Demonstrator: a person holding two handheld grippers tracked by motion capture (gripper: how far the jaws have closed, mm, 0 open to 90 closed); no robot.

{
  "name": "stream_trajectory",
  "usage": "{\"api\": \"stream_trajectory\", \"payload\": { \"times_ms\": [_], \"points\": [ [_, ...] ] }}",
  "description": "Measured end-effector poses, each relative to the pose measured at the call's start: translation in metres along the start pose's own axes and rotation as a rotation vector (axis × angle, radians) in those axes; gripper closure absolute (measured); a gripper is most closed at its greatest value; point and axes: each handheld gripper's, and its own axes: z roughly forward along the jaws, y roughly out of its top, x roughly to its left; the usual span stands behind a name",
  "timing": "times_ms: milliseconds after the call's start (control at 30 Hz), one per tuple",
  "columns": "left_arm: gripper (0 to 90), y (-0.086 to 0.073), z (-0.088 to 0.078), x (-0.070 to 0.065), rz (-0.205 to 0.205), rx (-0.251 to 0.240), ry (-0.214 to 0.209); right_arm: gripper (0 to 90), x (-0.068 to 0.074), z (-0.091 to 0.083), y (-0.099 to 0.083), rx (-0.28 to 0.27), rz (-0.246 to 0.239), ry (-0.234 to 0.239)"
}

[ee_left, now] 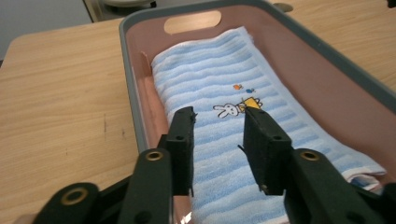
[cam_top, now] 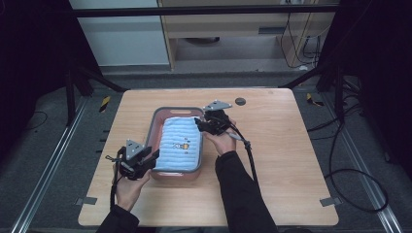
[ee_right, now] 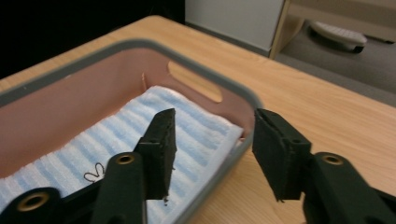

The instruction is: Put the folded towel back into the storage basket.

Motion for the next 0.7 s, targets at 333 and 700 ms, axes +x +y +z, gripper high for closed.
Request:
{"api": "stream_trajectory", "payload": {
  "times_ms": [333,700],
  "points": [
    [45.2,0.003,-0.018,0.013,-0.001,-0.055,-0.011,26.5,-0.031,-0.060,-0.009,-0.083,0.062,-0.045],
    [30.4,-0.008,-0.033,0.032,0.032,-0.067,-0.022,22.8,-0.068,-0.113,-0.053,-0.064,0.115,-0.123]
  ]
}}
